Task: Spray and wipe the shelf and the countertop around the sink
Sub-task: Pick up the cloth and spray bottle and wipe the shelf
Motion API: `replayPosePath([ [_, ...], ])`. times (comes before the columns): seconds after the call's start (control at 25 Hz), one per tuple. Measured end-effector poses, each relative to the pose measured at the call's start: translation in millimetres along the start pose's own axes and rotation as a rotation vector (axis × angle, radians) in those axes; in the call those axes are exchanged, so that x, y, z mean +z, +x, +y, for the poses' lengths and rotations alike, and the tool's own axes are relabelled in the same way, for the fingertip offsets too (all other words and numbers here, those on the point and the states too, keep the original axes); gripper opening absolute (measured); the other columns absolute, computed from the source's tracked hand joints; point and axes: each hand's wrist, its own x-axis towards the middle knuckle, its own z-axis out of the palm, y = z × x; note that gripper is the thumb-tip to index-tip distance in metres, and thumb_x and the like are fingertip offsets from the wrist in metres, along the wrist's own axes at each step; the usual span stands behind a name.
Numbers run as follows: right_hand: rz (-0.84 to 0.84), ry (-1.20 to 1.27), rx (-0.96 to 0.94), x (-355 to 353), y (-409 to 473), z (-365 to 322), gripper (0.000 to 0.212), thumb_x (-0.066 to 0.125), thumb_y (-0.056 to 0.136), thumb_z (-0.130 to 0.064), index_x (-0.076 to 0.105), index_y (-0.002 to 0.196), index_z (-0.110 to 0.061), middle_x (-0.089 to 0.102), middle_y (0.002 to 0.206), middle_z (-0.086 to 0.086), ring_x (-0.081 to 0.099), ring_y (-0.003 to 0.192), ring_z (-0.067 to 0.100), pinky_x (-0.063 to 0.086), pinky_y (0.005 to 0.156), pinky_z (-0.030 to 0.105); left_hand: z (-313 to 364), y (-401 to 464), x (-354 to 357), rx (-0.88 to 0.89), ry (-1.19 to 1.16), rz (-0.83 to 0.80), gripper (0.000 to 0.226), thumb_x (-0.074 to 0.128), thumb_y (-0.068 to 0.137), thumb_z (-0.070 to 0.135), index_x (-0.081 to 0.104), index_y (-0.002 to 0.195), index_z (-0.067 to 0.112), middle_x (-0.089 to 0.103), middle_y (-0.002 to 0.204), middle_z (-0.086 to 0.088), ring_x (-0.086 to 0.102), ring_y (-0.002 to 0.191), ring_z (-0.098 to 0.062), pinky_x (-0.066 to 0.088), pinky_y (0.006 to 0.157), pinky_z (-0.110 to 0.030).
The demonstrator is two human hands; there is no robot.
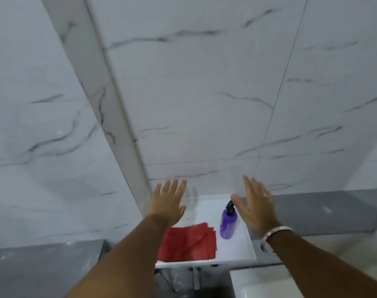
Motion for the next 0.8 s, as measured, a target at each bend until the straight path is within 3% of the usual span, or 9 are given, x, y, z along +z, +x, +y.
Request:
replayPosePath([
  [0.12,-0.179,0.39,0.128,45.9,-24.3,16.8,0.079,0.048,0.089,-0.058,0.013,0.153,-0.028,0.04,0.151,0.004,0.039,0.139,0.025,0.037,0.111,0.039,20.0,-16.5,51.6,-0.01,-0.173,-0.256,0.08,0.048,0.098,0.054,0.013,0.16,0.018,0.031,0.161,-0.004,0.029,0.146,-0.028,0.022,0.12,-0.048],
  [0.24,-0.088,0.55,0.198,79.8,-21.2,21.1,0.093,0.076,0.076,-0.042,0.018,0.149,-0.038,0.045,0.141,-0.003,0.048,0.126,0.01,0.041,0.103,0.029,28.9,-15.7,91.6,0.0,-0.304,-0.425,0.067,0.056,0.094,0.057,0.036,0.148,0.024,0.052,0.145,-0.001,0.049,0.131,-0.025,0.037,0.112,-0.046],
  [0.36,0.031,0.531,0.222,97.7,-13.9,29.2,0.097,0.082,0.075,-0.013,0.022,0.14,-0.054,0.054,0.132,0.002,0.056,0.113,-0.005,0.045,0.095,0.011,34.2,3.9,105.7,0.068,-0.387,-0.506,0.074,0.065,0.081,0.069,0.046,0.138,0.026,0.054,0.131,-0.001,0.052,0.118,-0.023,0.046,0.102,-0.047],
  [0.48,0.057,0.535,0.246,113.8,-15.2,41.1,0.101,0.08,0.076,-0.006,0.018,0.15,-0.039,0.054,0.133,0.002,0.055,0.113,-0.009,0.043,0.091,0.004,51.4,19.3,114.8,0.167,-0.354,-0.525,0.083,0.076,0.07,0.069,0.048,0.132,0.022,0.056,0.121,-0.002,0.054,0.112,-0.024,0.046,0.101,-0.046],
  [0.56,0.049,0.548,0.254,117.2,-14.9,40.2,0.1,0.078,0.078,-0.006,0.016,0.153,-0.029,0.055,0.132,-0.003,0.056,0.112,-0.008,0.045,0.095,0.012,59.9,25.8,117.6,0.176,-0.394,-0.618,0.073,0.082,0.071,0.059,0.052,0.124,0.019,0.063,0.113,-0.002,0.061,0.104,-0.025,0.047,0.096,-0.043],
  [0.64,0.023,0.583,0.228,117.0,-9.0,38.5,0.097,0.076,0.079,-0.001,0.019,0.153,-0.027,0.058,0.121,-0.025,0.057,0.106,-0.012,0.047,0.089,0.008,57.6,30.0,121.5,0.182,-0.503,-0.677,0.051,0.081,0.078,0.048,0.064,0.114,0.016,0.068,0.107,-0.004,0.064,0.1,-0.026,0.05,0.091,-0.039],
  [0.72,0.018,0.616,0.2,110.1,-0.7,34.3,0.091,0.073,0.081,-0.002,0.023,0.151,-0.032,0.062,0.107,-0.034,0.06,0.098,-0.01,0.045,0.085,0.004,43.0,31.7,119.1,0.03,-0.798,-0.593,0.025,0.078,0.085,0.035,0.073,0.1,0.016,0.073,0.098,-0.004,0.069,0.093,-0.024,0.054,0.085,-0.034],
  [0.8,0.03,0.674,0.176,98.6,5.9,26.6,0.075,0.072,0.084,-0.011,0.036,0.145,-0.037,0.067,0.103,-0.025,0.063,0.095,-0.002,0.048,0.088,0.011,23.1,34.1,103.8,-0.312,-1.229,-0.407,0.01,0.079,0.088,0.024,0.076,0.093,0.015,0.078,0.091,-0.006,0.073,0.087,-0.025,0.057,0.08,-0.033],
])
